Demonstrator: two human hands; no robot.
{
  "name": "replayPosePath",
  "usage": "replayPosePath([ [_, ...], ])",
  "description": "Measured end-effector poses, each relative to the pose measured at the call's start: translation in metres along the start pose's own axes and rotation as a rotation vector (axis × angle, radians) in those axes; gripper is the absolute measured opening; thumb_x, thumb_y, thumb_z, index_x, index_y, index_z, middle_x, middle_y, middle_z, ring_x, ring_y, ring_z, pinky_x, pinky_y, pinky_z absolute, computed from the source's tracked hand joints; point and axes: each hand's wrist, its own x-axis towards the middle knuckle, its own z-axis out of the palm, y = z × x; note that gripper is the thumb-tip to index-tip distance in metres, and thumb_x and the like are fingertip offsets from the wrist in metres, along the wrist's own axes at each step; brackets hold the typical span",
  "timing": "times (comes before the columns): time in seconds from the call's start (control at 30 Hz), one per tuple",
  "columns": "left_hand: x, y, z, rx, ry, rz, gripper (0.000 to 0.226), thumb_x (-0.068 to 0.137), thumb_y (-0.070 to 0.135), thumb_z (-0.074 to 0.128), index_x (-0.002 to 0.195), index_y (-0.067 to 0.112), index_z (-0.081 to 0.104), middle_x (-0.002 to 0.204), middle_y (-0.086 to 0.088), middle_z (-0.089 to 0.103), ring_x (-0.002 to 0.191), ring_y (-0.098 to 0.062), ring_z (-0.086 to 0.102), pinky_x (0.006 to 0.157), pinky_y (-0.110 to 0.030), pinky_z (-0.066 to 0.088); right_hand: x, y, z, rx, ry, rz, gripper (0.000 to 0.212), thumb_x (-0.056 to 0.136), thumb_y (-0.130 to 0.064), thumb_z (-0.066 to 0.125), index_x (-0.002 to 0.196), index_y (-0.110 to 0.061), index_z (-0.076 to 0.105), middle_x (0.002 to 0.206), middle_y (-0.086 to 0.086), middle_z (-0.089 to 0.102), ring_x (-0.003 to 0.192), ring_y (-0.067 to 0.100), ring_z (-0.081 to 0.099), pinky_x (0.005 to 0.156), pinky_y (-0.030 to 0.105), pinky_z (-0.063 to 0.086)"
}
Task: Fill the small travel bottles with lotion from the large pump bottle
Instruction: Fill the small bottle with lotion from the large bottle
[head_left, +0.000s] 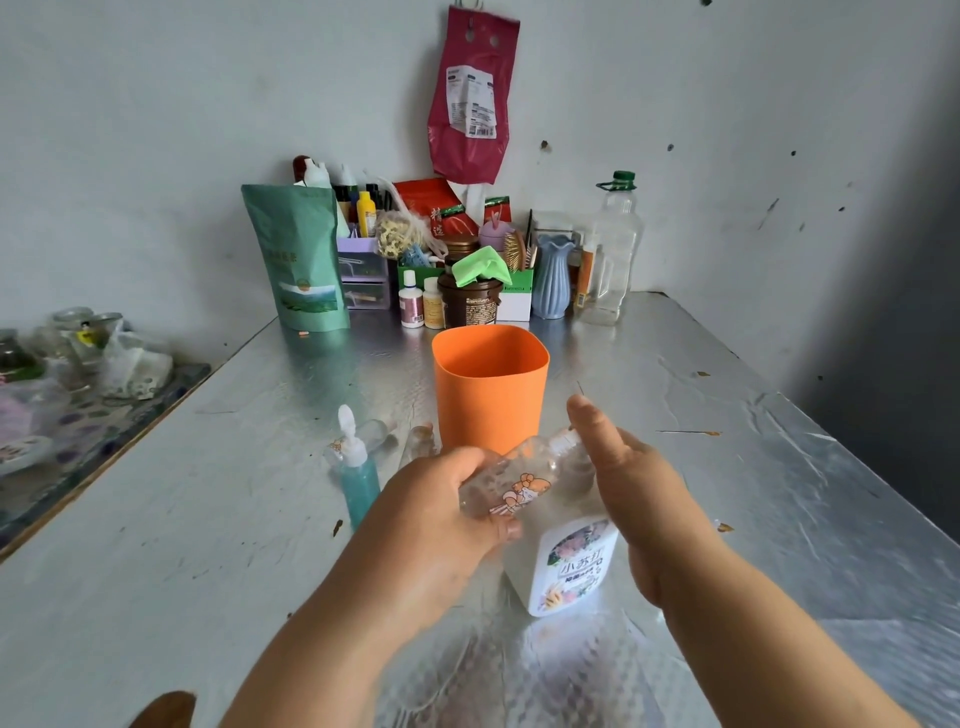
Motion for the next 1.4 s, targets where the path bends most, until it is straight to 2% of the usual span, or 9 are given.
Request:
replayPosePath([
  [0.23, 0.001, 0.0, 0.001, 0.011, 0.003, -0.013, 0.034, 0.076, 0.013, 0.079, 0.102, 0.032, 0.068, 0.094, 0.014, 0.073, 0.09, -0.008, 0.069, 0.088, -0.043, 0.054, -0.001, -0.002, -0.002, -0.026, -0.034, 0.026, 0.057, 0.085, -0.064, 0.052, 0.102, -0.011, 0.065, 0.091, 0.007, 0.072, 0.085, 0.021, 0.068, 0.065, 0.029, 0.045],
  [0.33, -0.001, 0.004, -0.001, 0.019, 0.006, -0.001, 0.032, 0.077, 0.016, 0.079, 0.101, 0.032, 0.068, 0.094, 0.014, 0.073, 0.09, -0.008, 0.069, 0.087, -0.045, 0.054, -0.001, -0.008, -0.004, -0.036, -0.105, 0.055, 0.067, 0.08, -0.07, 0.054, 0.1, -0.008, 0.069, 0.091, 0.012, 0.075, 0.087, 0.029, 0.072, 0.083, 0.039, 0.054],
  [0.43, -0.001, 0.006, -0.002, 0.03, 0.011, 0.017, 0.031, 0.076, 0.018, 0.079, 0.1, 0.034, 0.068, 0.092, 0.015, 0.073, 0.091, -0.008, 0.069, 0.088, -0.045, 0.053, 0.001, -0.009, -0.004, -0.044, -0.119, 0.056, 0.07, 0.077, -0.073, 0.053, 0.097, -0.009, 0.071, 0.093, 0.013, 0.075, 0.089, 0.03, 0.072, 0.094, 0.045, 0.051],
  [0.63, -0.001, 0.005, -0.002, 0.02, 0.008, 0.018, 0.033, 0.074, 0.021, 0.079, 0.101, 0.036, 0.068, 0.094, 0.015, 0.073, 0.091, -0.009, 0.069, 0.087, -0.046, 0.054, -0.001, -0.008, -0.003, -0.05, -0.095, 0.032, 0.065, 0.084, -0.067, 0.05, 0.096, -0.006, 0.069, 0.092, 0.015, 0.074, 0.087, 0.029, 0.072, 0.077, 0.034, 0.052],
  [0.77, 0.0, 0.004, -0.002, 0.017, 0.012, 0.018, 0.033, 0.075, 0.018, 0.079, 0.099, 0.037, 0.068, 0.093, 0.014, 0.073, 0.09, -0.009, 0.069, 0.087, -0.045, 0.054, 0.001, -0.003, -0.002, -0.052, -0.051, 0.013, 0.065, 0.079, -0.071, 0.051, 0.099, -0.012, 0.067, 0.096, 0.01, 0.073, 0.092, 0.027, 0.07, 0.089, 0.039, 0.051],
  [0.83, 0.001, 0.003, -0.001, 0.005, 0.012, 0.009, 0.033, 0.076, 0.016, 0.079, 0.099, 0.036, 0.068, 0.094, 0.014, 0.073, 0.09, -0.01, 0.069, 0.086, -0.045, 0.055, 0.001, 0.0, -0.002, -0.045, -0.033, 0.001, 0.064, 0.079, -0.07, 0.051, 0.099, -0.012, 0.067, 0.097, 0.011, 0.073, 0.094, 0.027, 0.069, 0.088, 0.039, 0.05],
  [1.03, 0.002, -0.001, 0.003, -0.01, 0.013, -0.006, 0.035, 0.068, 0.023, 0.077, 0.098, 0.036, 0.067, 0.092, 0.013, 0.073, 0.09, -0.01, 0.069, 0.087, -0.047, 0.054, 0.0, 0.002, 0.001, -0.039, 0.002, 0.001, 0.055, 0.086, -0.063, 0.05, 0.102, -0.012, 0.064, 0.087, 0.005, 0.071, 0.082, 0.021, 0.068, 0.066, 0.031, 0.047],
  [1.27, -0.002, 0.006, -0.001, -0.019, 0.015, -0.006, 0.038, 0.064, 0.029, 0.075, 0.099, 0.038, 0.066, 0.093, 0.011, 0.074, 0.091, -0.012, 0.07, 0.087, -0.047, 0.054, -0.002, -0.011, -0.003, -0.044, -0.118, 0.058, 0.06, 0.085, -0.065, 0.05, 0.098, -0.009, 0.069, 0.089, 0.011, 0.075, 0.084, 0.028, 0.072, 0.081, 0.036, 0.053],
  [1.4, -0.003, 0.007, -0.002, -0.019, 0.015, -0.003, 0.032, 0.072, 0.021, 0.077, 0.1, 0.034, 0.068, 0.093, 0.01, 0.074, 0.09, -0.012, 0.07, 0.086, -0.047, 0.054, -0.003, -0.013, -0.003, -0.052, -0.107, 0.04, 0.062, 0.085, -0.065, 0.05, 0.099, -0.008, 0.069, 0.094, 0.014, 0.074, 0.088, 0.03, 0.072, 0.09, 0.04, 0.053],
])
